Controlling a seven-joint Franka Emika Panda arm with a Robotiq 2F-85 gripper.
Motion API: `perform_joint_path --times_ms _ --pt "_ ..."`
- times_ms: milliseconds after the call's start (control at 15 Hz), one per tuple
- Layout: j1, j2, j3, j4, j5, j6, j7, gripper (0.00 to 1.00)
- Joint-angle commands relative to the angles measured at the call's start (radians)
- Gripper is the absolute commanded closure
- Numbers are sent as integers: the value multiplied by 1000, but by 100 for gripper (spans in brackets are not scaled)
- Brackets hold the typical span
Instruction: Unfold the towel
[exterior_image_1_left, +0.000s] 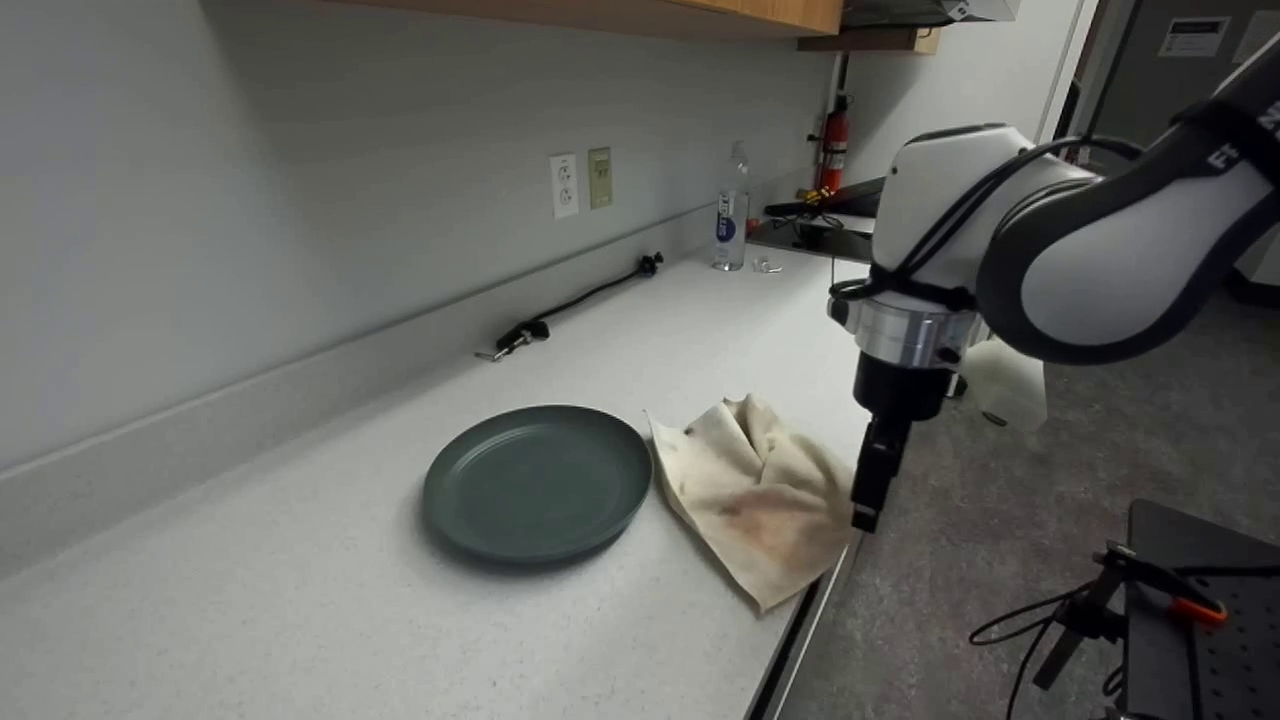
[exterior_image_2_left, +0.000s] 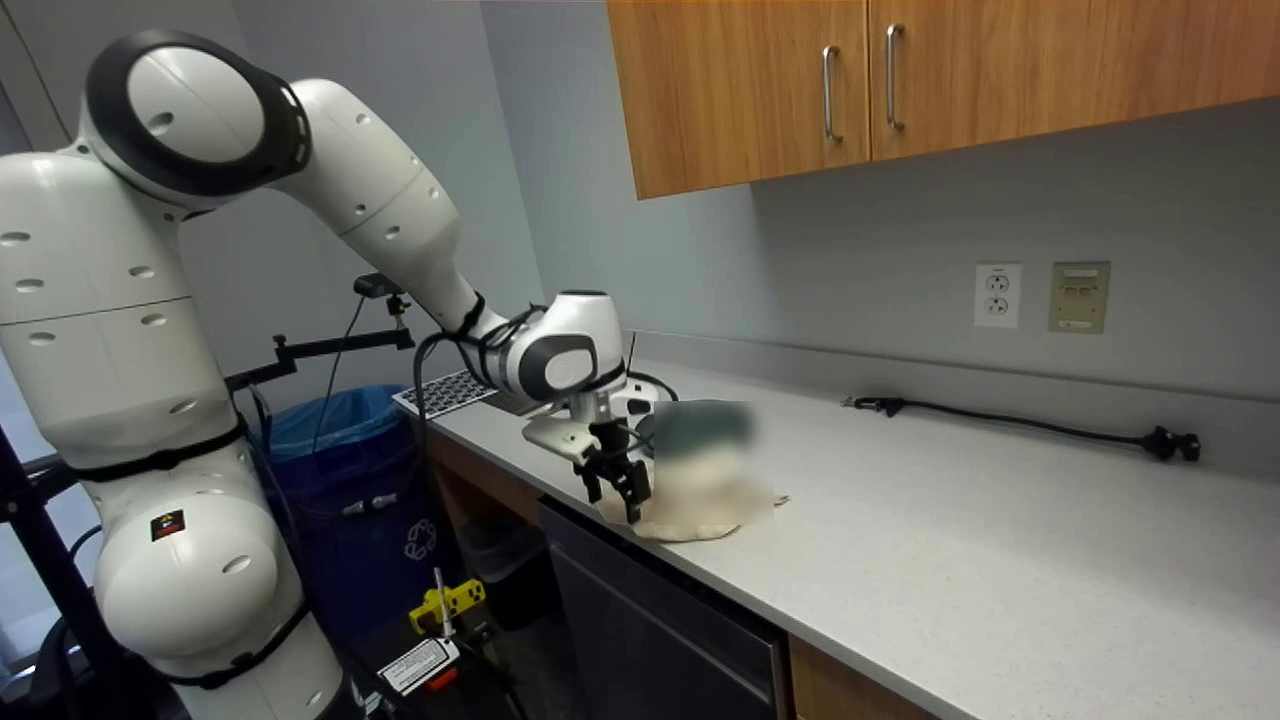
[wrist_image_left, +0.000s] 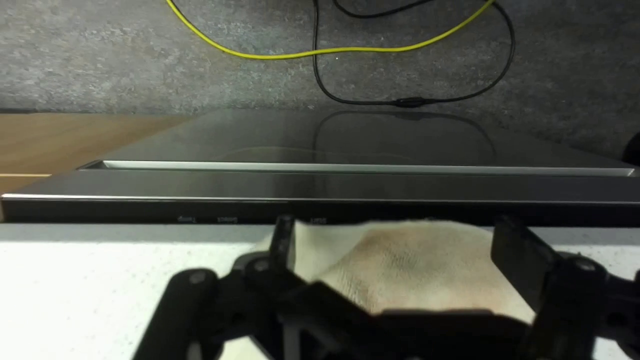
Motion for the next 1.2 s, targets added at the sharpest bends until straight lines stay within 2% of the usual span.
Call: perform_joint_path --times_ms 0,133,333,600,933,1133 --pt "0 -38 7 15 -19 -61 21 0" --pt "2 -109 15 30 -28 -143 35 0" --pt "2 -135 15 25 -28 -160 35 0" --pt "4 -116 16 33 -24 -154 32 0" --pt "-5 -62 15 81 -94 -87 83 0" --pt "-15 -24 0 140 -141 -107 110 0"
